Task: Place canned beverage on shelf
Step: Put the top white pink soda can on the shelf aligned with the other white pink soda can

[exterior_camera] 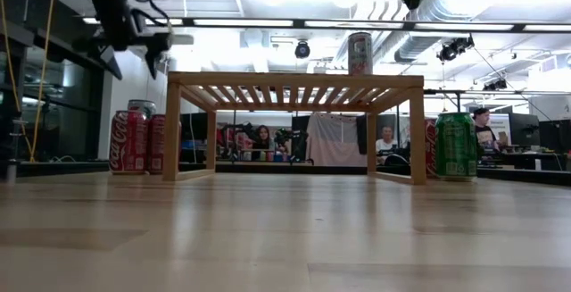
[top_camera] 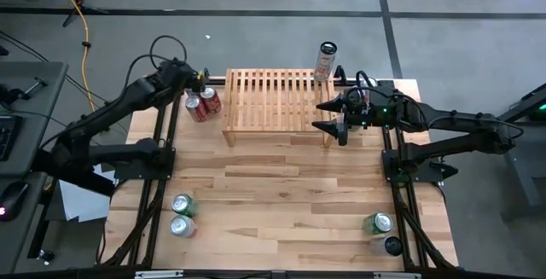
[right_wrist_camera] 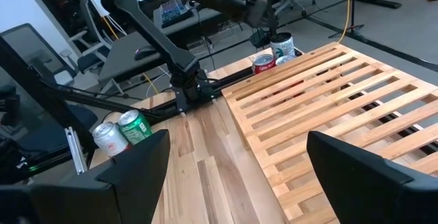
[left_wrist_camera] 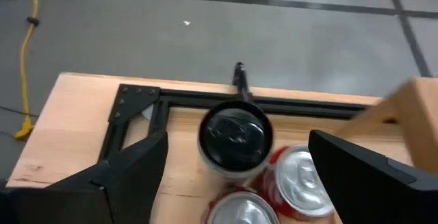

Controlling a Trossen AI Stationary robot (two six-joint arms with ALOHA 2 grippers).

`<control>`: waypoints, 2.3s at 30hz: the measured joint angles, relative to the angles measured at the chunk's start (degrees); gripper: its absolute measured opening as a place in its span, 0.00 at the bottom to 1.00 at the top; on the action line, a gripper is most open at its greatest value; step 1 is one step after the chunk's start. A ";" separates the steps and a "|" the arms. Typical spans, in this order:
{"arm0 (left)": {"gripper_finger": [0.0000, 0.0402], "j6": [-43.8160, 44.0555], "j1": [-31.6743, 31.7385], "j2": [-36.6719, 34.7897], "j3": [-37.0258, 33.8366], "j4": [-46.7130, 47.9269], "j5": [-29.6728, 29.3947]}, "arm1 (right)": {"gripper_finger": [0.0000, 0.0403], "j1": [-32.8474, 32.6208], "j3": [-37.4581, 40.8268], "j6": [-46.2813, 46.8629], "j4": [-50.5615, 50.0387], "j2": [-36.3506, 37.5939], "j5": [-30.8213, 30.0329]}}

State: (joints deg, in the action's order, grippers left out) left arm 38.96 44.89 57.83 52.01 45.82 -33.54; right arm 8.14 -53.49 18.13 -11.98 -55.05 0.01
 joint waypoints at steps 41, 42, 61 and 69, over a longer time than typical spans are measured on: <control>0.78 14.93 2.84 19.79 -0.04 -3.63 -3.02 | 0.82 -0.01 0.00 -0.06 -2.43 -0.09 -0.02; 0.75 14.93 2.84 19.79 -0.04 -3.67 -2.99 | 0.82 -0.02 0.00 -0.05 -2.41 -0.09 -0.02; 0.59 6.90 2.81 2.26 1.04 -3.70 -3.47 | 0.82 -0.01 0.00 0.02 -2.41 -0.08 -0.06; 0.59 -3.15 -1.41 -2.18 12.55 -5.38 0.58 | 0.82 0.00 0.00 2.14 0.99 -0.09 -3.41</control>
State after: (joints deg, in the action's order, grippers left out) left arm 35.81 43.48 55.65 64.56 40.44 -32.96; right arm 8.14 -53.49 20.27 -10.99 -55.13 -3.40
